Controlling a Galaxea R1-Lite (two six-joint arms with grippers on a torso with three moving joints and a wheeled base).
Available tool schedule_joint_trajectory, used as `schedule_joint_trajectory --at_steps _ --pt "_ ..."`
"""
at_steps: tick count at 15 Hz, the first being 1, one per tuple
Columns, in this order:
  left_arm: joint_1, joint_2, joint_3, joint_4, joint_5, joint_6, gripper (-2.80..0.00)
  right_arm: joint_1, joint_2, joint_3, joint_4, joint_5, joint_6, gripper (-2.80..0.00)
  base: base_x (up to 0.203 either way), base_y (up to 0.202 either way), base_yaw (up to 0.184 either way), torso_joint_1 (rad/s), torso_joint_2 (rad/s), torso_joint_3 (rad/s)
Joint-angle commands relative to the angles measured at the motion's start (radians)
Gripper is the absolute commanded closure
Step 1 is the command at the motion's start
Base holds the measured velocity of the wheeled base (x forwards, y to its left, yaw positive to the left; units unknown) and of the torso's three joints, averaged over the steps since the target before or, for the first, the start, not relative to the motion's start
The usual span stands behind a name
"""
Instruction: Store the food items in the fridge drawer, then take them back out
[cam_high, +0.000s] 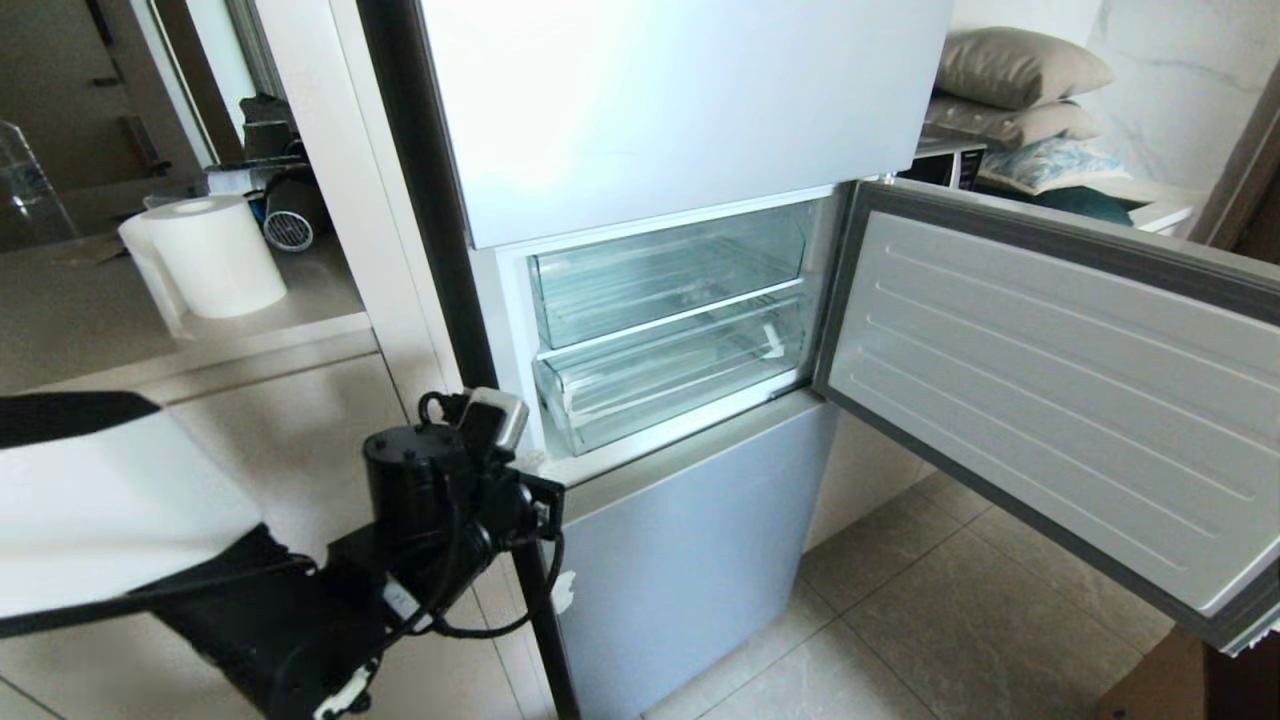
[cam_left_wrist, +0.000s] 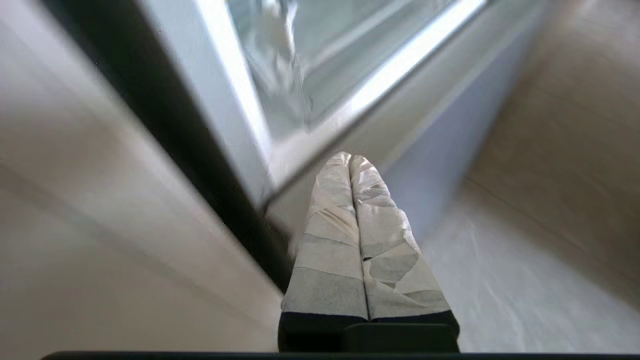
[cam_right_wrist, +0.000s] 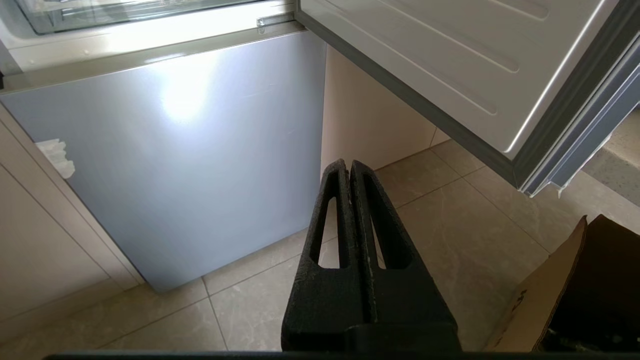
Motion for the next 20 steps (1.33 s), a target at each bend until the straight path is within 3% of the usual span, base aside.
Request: schedule_joint_trajectory --at_steps 1,5,15,20 --pt "-0.006 0.122 -0.115 -0.008 0.024 0.003 0.00 0.000 0.002 0.000 0.000 0.000 0.000 0.00 0.000 0.000 0.000 0.000 0.00 0.000" --pt "-0.014 0.206 -0.261 0.020 0.092 0.014 0.00 0.000 0.000 0.000 0.000 0.000 0.000 0.00 0.000 0.000 0.000 0.000 0.00 0.000" --pt "-0.074 0.400 -0.652 0.229 0.226 0.017 0.00 0.000 0.002 0.000 0.000 0.000 0.001 0.00 0.000 0.000 0.000 0.000 0.00 0.000" --pt "-0.075 0.472 -0.758 0.319 0.235 0.018 0.00 0.000 0.001 0.000 0.000 0.000 0.003 0.00 0.000 0.000 0.000 0.000 0.00 0.000"
